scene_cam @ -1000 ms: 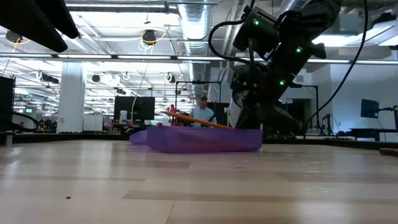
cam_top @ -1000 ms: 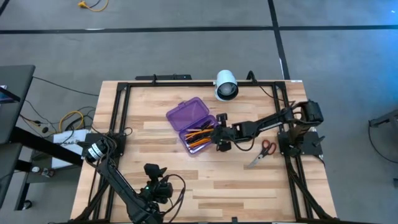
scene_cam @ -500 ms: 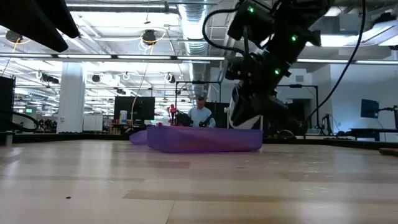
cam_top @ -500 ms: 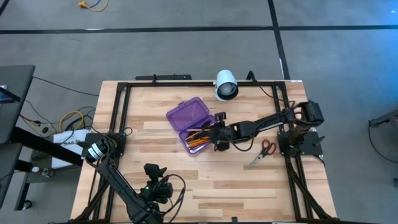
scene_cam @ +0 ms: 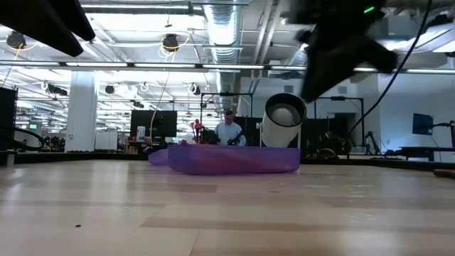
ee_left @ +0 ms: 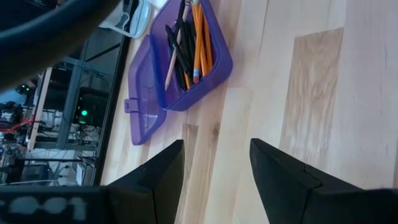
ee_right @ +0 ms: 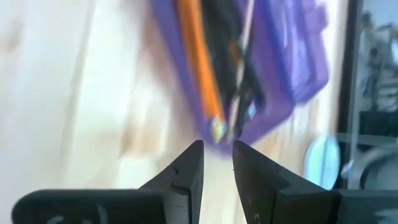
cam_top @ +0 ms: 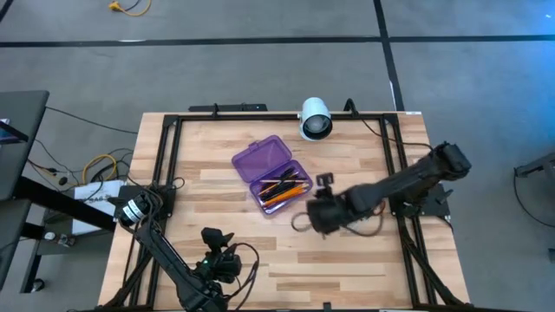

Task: Pick & place school supplies into a supply box
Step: Put the black scissors into the purple supply box

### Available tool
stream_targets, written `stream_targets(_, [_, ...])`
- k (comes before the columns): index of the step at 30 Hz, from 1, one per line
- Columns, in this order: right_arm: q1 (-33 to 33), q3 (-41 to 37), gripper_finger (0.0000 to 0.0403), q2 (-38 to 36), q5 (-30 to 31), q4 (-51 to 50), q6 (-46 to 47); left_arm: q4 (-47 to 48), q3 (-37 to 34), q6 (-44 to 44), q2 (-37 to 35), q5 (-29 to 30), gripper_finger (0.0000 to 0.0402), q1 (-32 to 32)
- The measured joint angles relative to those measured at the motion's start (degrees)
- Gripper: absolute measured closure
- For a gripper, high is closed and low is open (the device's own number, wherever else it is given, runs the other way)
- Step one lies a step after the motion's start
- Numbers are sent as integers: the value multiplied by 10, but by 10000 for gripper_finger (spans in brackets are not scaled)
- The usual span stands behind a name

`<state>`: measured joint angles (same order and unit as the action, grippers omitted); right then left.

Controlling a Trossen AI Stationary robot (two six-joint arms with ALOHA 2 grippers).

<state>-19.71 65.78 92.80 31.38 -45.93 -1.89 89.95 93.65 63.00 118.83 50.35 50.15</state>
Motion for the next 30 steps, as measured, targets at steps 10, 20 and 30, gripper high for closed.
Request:
stream_targets(10, [-162, -5, 324, -21, -66, -216, 311, -2, 0, 3, 0, 15, 226, 0])
stream_targets(20, [-229, -85, 323, -21, -168, -316, 553, -10, 0, 4, 0, 30, 226, 0])
stream_targets(30, [-207, -207, 323, -21, -186, -294, 635, -10, 0, 4, 0, 30, 226, 0])
